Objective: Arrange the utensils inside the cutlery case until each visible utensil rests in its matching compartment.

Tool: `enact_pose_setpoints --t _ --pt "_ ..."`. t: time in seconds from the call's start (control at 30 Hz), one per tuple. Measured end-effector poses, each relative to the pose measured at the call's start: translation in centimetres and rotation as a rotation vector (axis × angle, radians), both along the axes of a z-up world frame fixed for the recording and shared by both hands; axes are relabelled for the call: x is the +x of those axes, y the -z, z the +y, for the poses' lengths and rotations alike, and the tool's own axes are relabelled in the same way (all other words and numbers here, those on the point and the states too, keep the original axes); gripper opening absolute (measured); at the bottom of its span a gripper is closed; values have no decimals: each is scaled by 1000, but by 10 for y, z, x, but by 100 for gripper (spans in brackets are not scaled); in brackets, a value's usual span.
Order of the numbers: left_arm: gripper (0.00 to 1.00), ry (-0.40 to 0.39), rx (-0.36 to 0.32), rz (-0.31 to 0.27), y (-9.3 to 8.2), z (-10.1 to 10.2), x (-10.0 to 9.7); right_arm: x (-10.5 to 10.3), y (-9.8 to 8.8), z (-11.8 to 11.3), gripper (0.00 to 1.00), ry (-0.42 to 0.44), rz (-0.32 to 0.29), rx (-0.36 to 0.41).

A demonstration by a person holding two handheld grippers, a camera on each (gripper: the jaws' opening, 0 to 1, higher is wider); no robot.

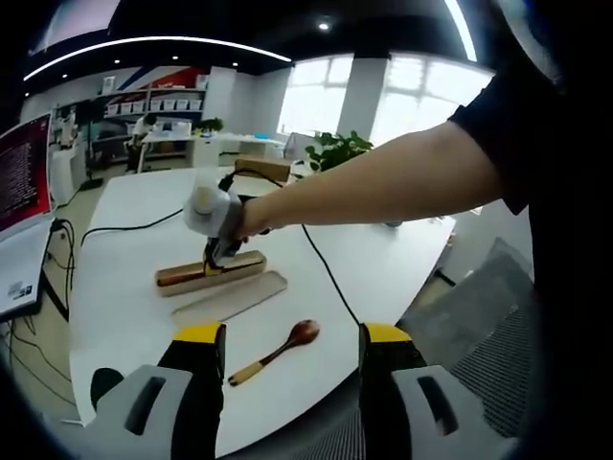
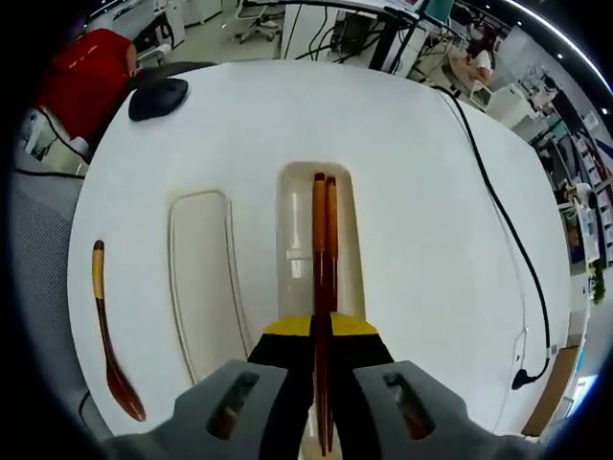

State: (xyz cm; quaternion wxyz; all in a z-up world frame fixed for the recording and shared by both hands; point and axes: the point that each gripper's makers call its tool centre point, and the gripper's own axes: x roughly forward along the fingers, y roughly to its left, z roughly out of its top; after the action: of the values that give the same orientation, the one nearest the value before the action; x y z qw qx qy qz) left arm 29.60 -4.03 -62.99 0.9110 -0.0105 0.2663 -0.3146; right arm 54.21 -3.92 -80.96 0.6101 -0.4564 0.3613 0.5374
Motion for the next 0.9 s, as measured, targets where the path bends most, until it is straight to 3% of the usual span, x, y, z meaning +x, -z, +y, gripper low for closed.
enact_pose_setpoints --t 0.33,0.9 --pt "58 -10 -6 -6 -2 1 1 1 0 0 1 -6 -9 3" --pt "57 -2 -10 -41 -9 -1 2 5 -26 -7 9 13 -66 28"
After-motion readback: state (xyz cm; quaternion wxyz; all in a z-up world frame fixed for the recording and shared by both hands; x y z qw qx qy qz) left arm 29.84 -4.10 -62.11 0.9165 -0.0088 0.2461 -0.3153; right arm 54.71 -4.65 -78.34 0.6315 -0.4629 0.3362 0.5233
